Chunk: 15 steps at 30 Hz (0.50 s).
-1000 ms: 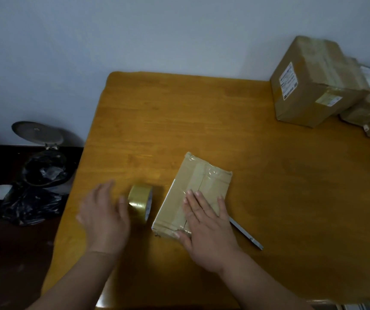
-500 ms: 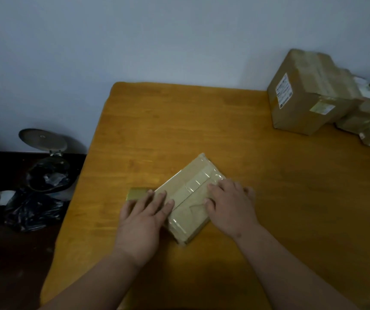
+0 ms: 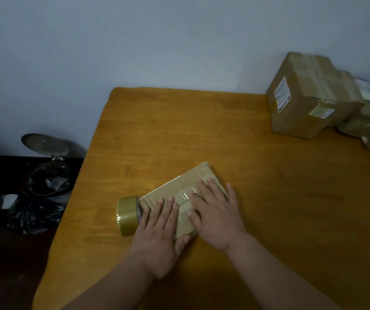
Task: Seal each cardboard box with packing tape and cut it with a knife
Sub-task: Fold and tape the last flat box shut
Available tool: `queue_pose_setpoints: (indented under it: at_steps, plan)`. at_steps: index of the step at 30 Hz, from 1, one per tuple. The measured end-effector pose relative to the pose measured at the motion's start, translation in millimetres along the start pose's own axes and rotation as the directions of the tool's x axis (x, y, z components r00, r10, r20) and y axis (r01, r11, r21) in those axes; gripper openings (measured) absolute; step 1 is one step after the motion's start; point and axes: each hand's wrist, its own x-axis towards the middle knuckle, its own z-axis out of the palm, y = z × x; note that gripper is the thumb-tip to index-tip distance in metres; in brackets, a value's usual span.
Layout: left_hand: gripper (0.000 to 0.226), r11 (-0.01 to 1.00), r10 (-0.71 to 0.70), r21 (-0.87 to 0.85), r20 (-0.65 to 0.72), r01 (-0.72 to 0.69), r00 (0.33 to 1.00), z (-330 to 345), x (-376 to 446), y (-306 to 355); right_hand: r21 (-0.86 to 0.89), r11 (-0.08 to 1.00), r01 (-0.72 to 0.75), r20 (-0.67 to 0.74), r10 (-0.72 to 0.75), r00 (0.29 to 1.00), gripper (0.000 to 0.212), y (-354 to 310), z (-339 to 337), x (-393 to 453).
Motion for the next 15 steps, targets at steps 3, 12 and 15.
queue_pose_setpoints:
  at_steps: [3, 12, 15]
  plan:
    - [0.082, 0.998, -0.022, -0.054, -0.022, 0.021, 1.0, 4.2, 2.6, -1.3, 0.096, 0.995, 0.01, 0.07, -0.017, 0.997, 0.058, 6.8, 0.0, 5.4]
    - [0.074, 0.05, -0.717, -0.967, 0.14, 0.25, 0.683, -0.7, 5.7, 45.9, 0.769, 0.474, -0.43, 0.326, 0.287, 0.901, 0.05, 42.6, -8.3, 26.0]
    - [0.056, 0.048, -0.727, -0.967, 0.139, 0.252, 0.672, -8.7, 23.8, 36.3, 0.816, 0.41, -0.408, 0.309, 0.287, 0.907, 0.027, 53.0, -13.2, 23.9]
